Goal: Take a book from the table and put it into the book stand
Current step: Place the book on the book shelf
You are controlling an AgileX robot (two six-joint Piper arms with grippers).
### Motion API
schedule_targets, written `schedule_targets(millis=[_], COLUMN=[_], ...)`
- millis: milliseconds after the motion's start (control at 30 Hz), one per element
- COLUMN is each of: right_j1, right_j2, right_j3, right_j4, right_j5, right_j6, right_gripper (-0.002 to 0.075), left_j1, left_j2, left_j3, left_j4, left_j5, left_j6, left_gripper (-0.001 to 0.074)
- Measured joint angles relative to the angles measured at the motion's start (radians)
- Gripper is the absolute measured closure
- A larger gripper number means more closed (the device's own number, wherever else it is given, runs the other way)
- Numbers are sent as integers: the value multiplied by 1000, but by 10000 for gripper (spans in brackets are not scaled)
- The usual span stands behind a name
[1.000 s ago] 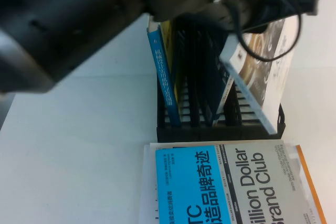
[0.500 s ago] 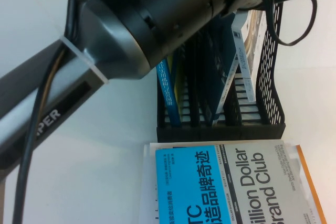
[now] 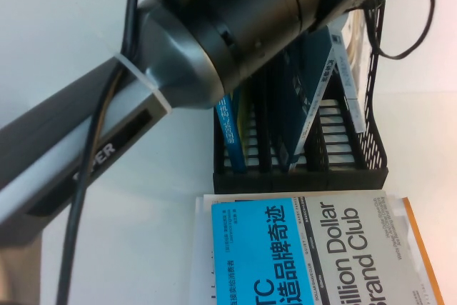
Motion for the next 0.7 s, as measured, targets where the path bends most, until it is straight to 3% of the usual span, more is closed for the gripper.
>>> schedule_targets(millis=[367, 700], right_j1=[0, 0], right_j2=[0, 0], right_j3=[0, 0], right_j4=[-4, -9], right_j5=[0, 0], right_j6=[0, 0], right_gripper=[729, 729], left_j1=[100, 116], left_j2=[43, 89], left_j3=[0, 0], left_j4=[-56, -114], left_j5=[19, -15], left_j6=[4, 52], left_gripper=[638, 638])
